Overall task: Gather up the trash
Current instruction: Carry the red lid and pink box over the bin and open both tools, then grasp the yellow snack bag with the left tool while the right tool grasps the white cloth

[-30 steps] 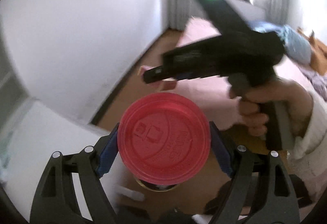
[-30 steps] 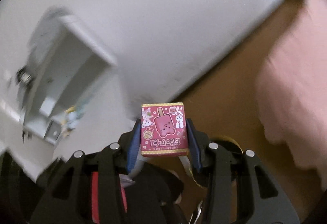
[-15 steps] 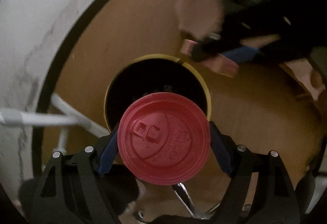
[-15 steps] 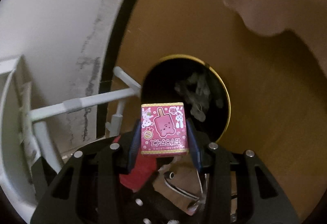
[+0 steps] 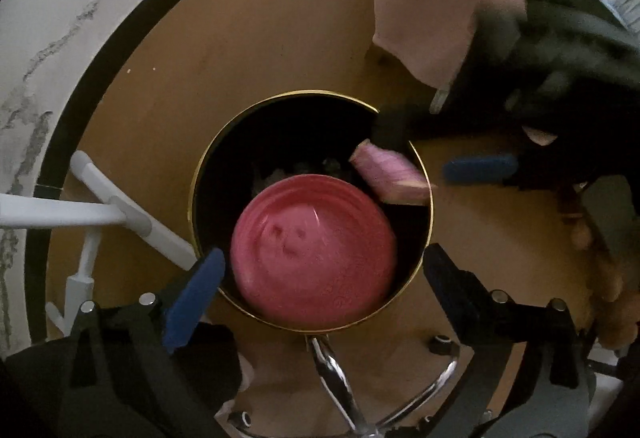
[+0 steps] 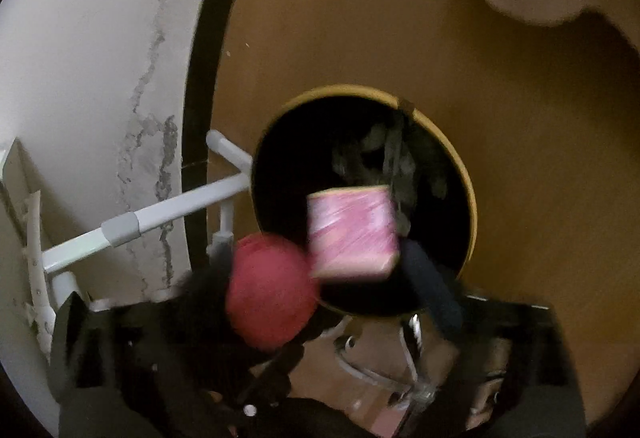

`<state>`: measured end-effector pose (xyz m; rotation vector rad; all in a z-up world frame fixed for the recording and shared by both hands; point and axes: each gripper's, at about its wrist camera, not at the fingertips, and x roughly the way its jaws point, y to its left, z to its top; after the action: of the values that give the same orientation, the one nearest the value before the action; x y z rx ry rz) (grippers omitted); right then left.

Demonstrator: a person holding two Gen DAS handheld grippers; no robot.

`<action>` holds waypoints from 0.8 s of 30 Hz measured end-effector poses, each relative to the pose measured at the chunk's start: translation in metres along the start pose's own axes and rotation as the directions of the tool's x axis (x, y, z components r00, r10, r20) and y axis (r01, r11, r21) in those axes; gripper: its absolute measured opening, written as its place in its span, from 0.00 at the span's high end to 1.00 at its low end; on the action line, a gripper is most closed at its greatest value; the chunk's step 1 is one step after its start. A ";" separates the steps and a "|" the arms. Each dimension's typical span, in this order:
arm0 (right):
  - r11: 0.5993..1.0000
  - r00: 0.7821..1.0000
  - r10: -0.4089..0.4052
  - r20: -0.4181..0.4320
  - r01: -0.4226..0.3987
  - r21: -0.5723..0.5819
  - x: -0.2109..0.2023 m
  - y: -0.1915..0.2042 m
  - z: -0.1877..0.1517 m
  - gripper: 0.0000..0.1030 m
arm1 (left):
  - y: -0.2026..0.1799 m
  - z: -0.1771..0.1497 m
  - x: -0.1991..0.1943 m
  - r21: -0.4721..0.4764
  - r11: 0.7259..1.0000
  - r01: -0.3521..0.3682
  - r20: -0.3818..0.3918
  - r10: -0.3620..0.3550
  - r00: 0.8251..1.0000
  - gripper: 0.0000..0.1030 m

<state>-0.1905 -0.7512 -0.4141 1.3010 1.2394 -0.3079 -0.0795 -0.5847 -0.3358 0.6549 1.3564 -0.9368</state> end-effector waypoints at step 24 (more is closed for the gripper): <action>0.790 0.684 0.109 0.721 0.381 -0.481 -0.229 0.251 -0.162 0.07 | 0.135 -0.182 -0.434 -0.274 0.960 -0.056 0.742 0.248 0.622 0.06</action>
<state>-0.1683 -0.6346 -0.0567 0.4119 0.6430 -0.4427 -0.0412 -0.2855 0.0500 0.1261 0.5872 -0.7639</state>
